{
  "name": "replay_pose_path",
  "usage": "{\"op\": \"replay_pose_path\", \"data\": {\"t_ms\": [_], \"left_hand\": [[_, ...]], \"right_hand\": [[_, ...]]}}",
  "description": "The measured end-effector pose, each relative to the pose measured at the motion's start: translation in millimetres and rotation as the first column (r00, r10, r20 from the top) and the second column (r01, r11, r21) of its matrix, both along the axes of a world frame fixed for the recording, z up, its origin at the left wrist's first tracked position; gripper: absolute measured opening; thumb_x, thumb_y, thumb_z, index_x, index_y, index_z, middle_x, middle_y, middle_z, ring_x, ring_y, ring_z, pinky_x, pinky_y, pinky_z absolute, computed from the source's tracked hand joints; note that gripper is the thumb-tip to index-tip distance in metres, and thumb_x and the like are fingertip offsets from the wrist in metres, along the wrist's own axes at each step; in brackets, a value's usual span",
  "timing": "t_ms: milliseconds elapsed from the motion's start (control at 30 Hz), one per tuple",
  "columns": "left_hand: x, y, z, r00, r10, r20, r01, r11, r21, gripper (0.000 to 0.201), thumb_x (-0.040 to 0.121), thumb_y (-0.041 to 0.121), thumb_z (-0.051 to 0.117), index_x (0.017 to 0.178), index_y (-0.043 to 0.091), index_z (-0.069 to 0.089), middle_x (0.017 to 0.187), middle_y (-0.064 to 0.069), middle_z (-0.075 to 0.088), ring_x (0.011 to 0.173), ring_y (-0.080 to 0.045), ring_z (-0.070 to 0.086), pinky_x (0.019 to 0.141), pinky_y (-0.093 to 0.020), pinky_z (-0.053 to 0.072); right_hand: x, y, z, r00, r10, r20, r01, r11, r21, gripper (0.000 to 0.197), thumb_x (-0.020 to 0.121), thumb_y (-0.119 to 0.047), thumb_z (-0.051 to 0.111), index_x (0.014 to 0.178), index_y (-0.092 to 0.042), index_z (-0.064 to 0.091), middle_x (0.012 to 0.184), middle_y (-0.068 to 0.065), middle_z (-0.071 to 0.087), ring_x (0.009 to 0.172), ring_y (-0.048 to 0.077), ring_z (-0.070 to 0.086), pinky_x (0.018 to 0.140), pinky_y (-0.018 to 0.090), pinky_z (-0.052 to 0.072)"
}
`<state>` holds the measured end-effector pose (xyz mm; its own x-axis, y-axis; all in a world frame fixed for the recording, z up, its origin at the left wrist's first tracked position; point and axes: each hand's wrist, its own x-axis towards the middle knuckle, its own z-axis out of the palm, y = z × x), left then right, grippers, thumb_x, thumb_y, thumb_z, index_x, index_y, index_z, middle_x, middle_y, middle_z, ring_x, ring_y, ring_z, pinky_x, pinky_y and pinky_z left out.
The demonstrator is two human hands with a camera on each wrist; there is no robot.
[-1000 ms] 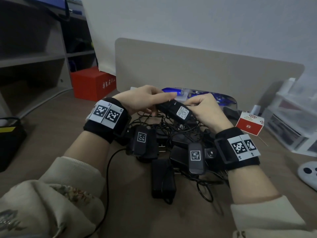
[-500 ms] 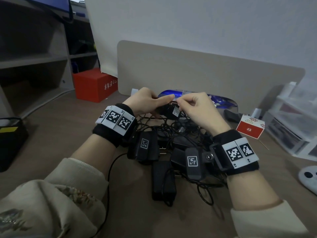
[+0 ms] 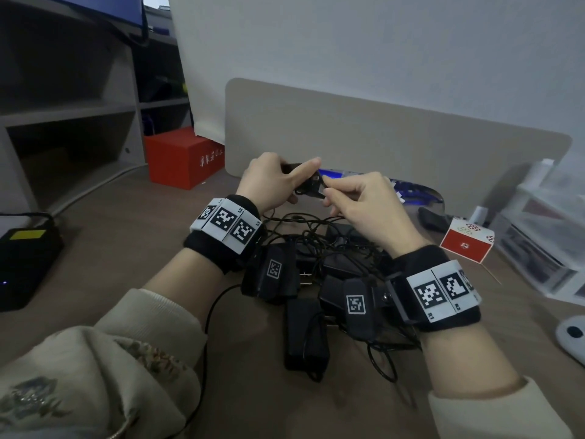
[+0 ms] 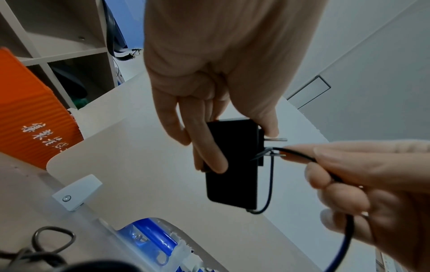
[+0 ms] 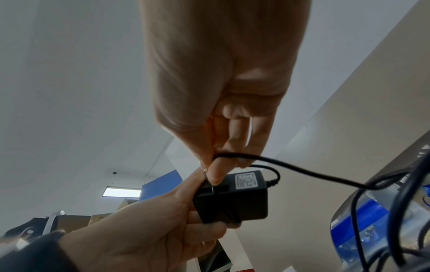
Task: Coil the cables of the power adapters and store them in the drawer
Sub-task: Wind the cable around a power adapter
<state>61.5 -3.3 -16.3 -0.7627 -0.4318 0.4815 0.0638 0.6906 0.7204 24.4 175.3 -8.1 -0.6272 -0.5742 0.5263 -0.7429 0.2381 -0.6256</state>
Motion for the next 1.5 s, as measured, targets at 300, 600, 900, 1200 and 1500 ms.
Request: {"op": "replay_pose_path", "data": {"t_ms": [300,600,900,1200,1500], "left_hand": [[10,10,9,0.999,0.034,0.016,-0.036,0.995,0.096,0.056,0.091,0.066,0.046,0.071,0.015,0.056,0.062,0.002,0.060,0.051,-0.018,0.063,0.051,-0.027,0.039],[13,29,19,0.991,-0.133,-0.025,0.136,0.968,0.211,0.054,0.103,0.054,0.027,0.075,0.012,0.047,0.055,0.007,0.038,0.042,-0.005,0.037,0.051,-0.028,0.032],[23,29,27,0.974,-0.222,0.035,0.198,0.922,0.334,0.068,0.105,0.052,0.012,0.102,0.012,0.067,0.068,-0.005,0.063,0.033,-0.002,0.034,0.042,-0.020,0.027],[34,21,32,0.931,-0.356,0.079,0.294,0.862,0.412,0.060,0.104,0.053,0.021,0.074,0.021,0.063,0.053,-0.006,0.058,0.035,-0.011,0.021,0.050,-0.029,0.019],[37,17,37,0.946,-0.297,0.131,0.250,0.924,0.290,0.059,0.100,0.058,0.035,0.066,0.019,0.063,0.054,-0.010,0.060,0.038,-0.014,0.023,0.043,-0.025,0.019]], "right_hand": [[3,-7,-1,0.989,0.060,0.133,-0.045,0.992,-0.119,0.015,0.089,-0.003,0.066,0.094,-0.016,0.073,0.073,-0.001,0.072,0.063,0.006,0.070,0.069,0.017,0.053],[0,-9,-7,0.956,0.165,0.241,-0.138,0.983,-0.124,0.014,0.091,-0.008,0.065,0.080,-0.010,0.073,0.068,0.003,0.073,0.060,0.012,0.069,0.070,0.024,0.057],[-7,-4,-11,0.961,0.147,0.234,-0.134,0.988,-0.070,0.017,0.095,-0.009,0.059,0.092,0.001,0.073,0.071,0.001,0.069,0.058,0.001,0.060,0.068,0.015,0.052],[-18,3,-12,0.973,0.093,0.212,-0.097,0.995,0.009,0.010,0.090,-0.012,0.068,0.088,-0.004,0.073,0.072,0.002,0.068,0.066,0.011,0.060,0.070,0.026,0.053],[-23,17,-8,0.975,-0.217,0.038,0.207,0.963,0.170,0.060,0.081,-0.049,0.070,0.059,-0.001,0.043,0.059,0.010,0.035,0.055,0.011,0.029,0.053,0.028,0.026]]}}
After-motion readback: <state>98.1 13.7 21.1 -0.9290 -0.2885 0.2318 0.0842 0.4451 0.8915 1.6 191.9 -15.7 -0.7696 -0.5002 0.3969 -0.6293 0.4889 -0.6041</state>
